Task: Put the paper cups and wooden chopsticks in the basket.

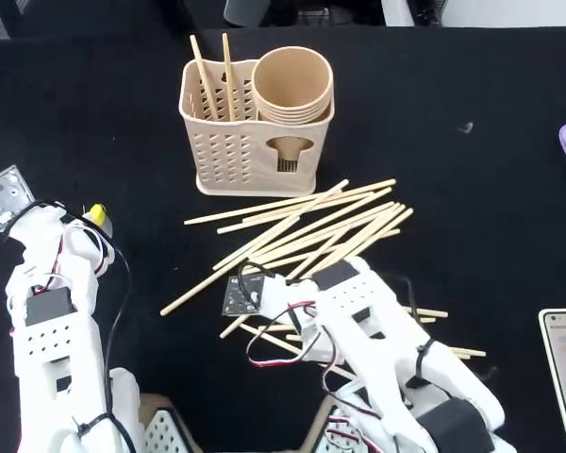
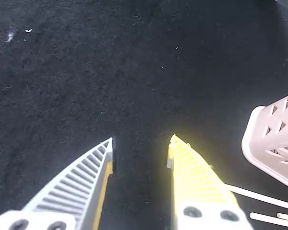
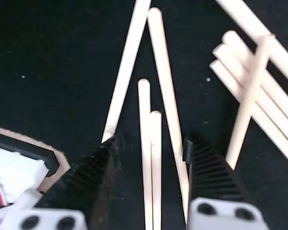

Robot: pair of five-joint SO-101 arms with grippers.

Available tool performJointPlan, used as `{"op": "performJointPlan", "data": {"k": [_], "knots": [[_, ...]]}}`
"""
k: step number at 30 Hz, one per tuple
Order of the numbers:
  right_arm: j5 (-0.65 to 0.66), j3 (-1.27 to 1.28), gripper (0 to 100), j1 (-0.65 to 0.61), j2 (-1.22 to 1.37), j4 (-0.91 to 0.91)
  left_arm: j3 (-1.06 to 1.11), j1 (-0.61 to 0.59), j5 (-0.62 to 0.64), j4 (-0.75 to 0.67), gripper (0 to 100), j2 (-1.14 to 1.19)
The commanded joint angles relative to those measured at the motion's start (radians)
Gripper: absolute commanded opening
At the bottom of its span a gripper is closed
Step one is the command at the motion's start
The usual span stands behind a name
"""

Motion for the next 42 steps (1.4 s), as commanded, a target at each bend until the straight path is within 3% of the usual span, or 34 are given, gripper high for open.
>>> {"op": "performJointPlan", "data": {"k": [1,9,14,22,31,35,42], "knots": [[-0.02,-0.068,20.5,0.017,-0.036,0.021,-0.01,0.007,-0.006,-0.025,19,-0.02],[-0.044,-0.051,21.4,-0.031,-0.206,0.153,-0.012,0.007,-0.006,-0.025,19,-0.02],[-0.064,0.084,33.3,-0.061,-0.219,0.06,-0.012,0.007,-0.006,-0.025,19,-0.02],[-0.092,0.137,33.2,-0.063,-0.219,-0.014,-0.012,0.007,-0.006,-0.025,19,-0.02],[-0.149,0.016,33.2,-0.066,-0.225,0.054,-0.012,0.007,-0.006,-0.025,19,-0.02],[-0.17,0.024,33.2,-0.138,-0.22,0.071,-0.012,0.007,-0.006,-0.025,19,-0.02],[-0.218,0.163,33.2,-0.207,-0.217,-0.094,-0.012,0.007,-0.006,-0.025,19,-0.02]]}}
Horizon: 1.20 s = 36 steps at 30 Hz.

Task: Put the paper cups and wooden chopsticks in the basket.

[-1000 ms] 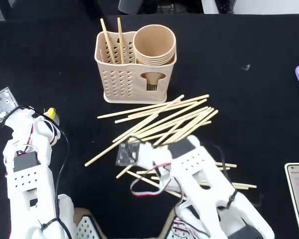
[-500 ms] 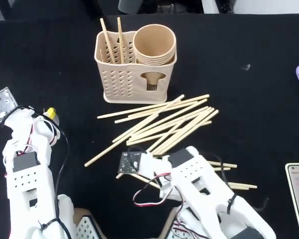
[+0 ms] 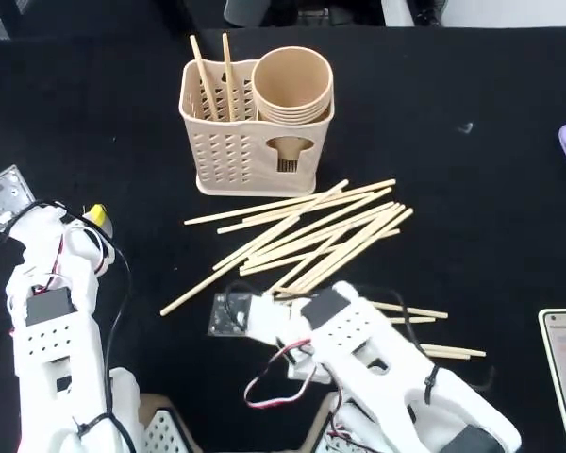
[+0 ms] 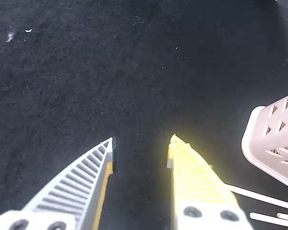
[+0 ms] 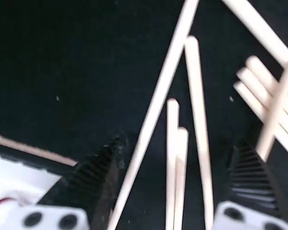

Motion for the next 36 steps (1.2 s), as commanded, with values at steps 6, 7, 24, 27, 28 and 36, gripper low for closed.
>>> {"op": "performJointPlan", "data": {"k": [6,7,24,27,28,36], "knots": [[0.075,0.065,33.2,0.101,-0.018,-0.091,-0.01,0.007,-0.006,-0.025,19,-0.02],[0.104,0.068,33.2,0.143,-0.018,-0.091,-0.01,0.007,-0.006,-0.025,19,-0.02],[0.287,-0.004,2.4,0.391,-0.024,-0.057,-0.012,0.007,-0.006,-0.025,19,-0.02],[0.287,-0.041,1.5,0.39,-0.024,-0.046,-0.012,0.007,-0.006,-0.025,19,-0.02],[0.287,-0.056,1.2,0.39,-0.024,-0.034,-0.012,0.007,-0.006,-0.025,19,-0.02],[0.21,-0.217,1.1,0.387,-0.018,-0.086,-0.012,0.007,-0.006,-0.025,19,-0.02]]}}
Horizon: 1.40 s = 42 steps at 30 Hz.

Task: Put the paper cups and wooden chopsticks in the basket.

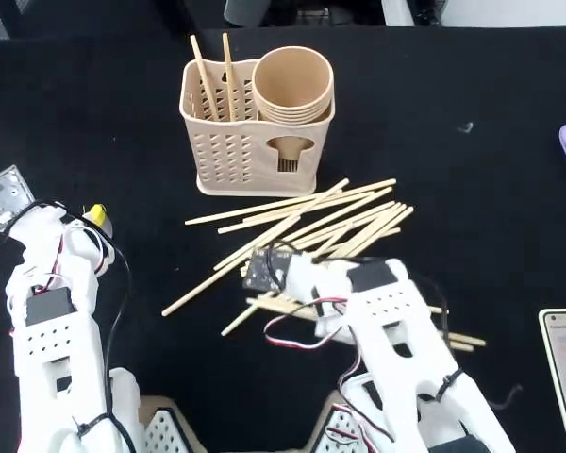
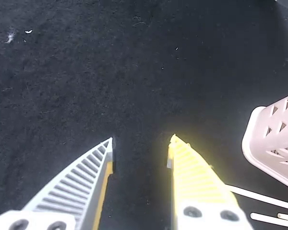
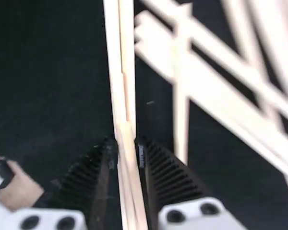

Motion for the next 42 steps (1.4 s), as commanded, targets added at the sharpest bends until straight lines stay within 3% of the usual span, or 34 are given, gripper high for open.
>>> {"op": "performJointPlan", "data": {"k": [1,12,22,42], "knots": [[-0.083,-0.099,1.1,0.002,-0.015,-0.092,-0.012,0.007,-0.006,-0.025,19,-0.02],[-0.264,-0.036,1.1,-0.235,-0.013,-0.385,-0.012,0.007,-0.006,-0.025,19,-0.02],[-0.523,-0.237,1.1,-0.276,-0.015,-0.436,-0.012,0.007,-0.006,-0.025,19,-0.02],[-0.743,-0.736,1.1,-0.276,-0.015,-0.436,-0.01,0.008,-0.006,-0.025,19,-0.02]]}}
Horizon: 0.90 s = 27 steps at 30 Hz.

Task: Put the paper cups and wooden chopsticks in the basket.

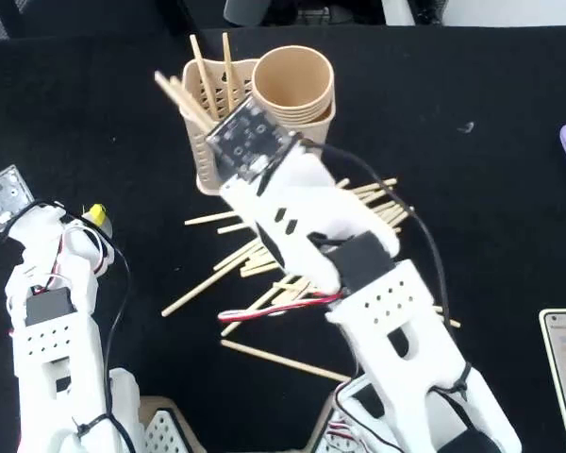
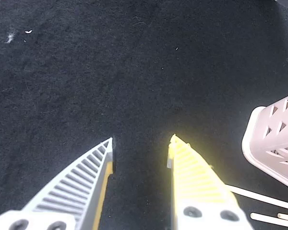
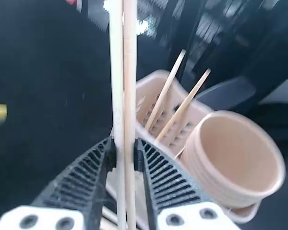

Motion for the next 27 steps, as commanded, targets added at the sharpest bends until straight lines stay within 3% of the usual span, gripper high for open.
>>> {"op": "performJointPlan", "data": {"k": [1,5,14,25,27], "knots": [[-0.043,-0.127,1.1,-0.011,-0.016,-0.026,-0.01,0.008,-0.006,-0.025,19,-0.02],[-0.103,-0.136,1.1,-0.011,-0.015,-0.164,-0.01,0.008,-0.006,-0.025,19,-0.02],[-0.143,-0.093,1.1,-0.008,0.193,-0.736,-0.01,0.008,-0.006,-0.025,19,-0.02],[-0.147,-0.308,1.1,0.064,0.572,-0.772,-0.01,0.008,-0.006,-0.025,19,-0.02],[-0.143,-0.309,1.5,0.066,0.581,-0.71,-0.01,0.008,-0.006,-0.025,19,-0.02]]}}
